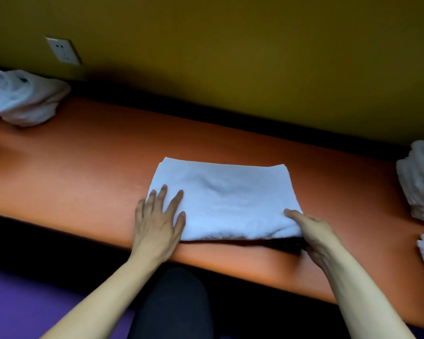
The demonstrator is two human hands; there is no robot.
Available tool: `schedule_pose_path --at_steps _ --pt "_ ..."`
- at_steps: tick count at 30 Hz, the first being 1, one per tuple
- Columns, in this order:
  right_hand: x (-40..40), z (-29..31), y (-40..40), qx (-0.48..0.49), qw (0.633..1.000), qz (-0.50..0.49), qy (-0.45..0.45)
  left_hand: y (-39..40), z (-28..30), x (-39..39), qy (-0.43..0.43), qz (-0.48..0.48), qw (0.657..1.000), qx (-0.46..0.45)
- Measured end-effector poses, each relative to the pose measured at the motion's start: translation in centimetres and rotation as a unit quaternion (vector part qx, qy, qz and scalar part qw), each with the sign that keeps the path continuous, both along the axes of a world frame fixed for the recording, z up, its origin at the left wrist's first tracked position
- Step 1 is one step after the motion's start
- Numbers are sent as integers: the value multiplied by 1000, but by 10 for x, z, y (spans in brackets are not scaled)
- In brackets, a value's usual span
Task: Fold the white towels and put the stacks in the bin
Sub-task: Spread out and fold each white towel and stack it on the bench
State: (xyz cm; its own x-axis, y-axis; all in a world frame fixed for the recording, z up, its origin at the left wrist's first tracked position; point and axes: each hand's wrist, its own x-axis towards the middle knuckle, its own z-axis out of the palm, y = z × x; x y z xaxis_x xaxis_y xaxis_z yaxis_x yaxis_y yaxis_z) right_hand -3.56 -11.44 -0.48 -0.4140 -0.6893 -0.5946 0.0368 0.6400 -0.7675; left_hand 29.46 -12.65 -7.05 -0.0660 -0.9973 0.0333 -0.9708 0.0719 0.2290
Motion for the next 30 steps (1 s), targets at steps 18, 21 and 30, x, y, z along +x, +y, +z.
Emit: schedule_pose_path --at_steps 18,21,30 --pt "241 37 -32 -205 888 312 269 17 -10 44 265 29 963 40" --pt "254 23 -30 -139 858 387 307 18 -5 49 380 64 921 59" --pt "219 20 -24 -237 878 303 285 18 30 45 473 163 862 79"
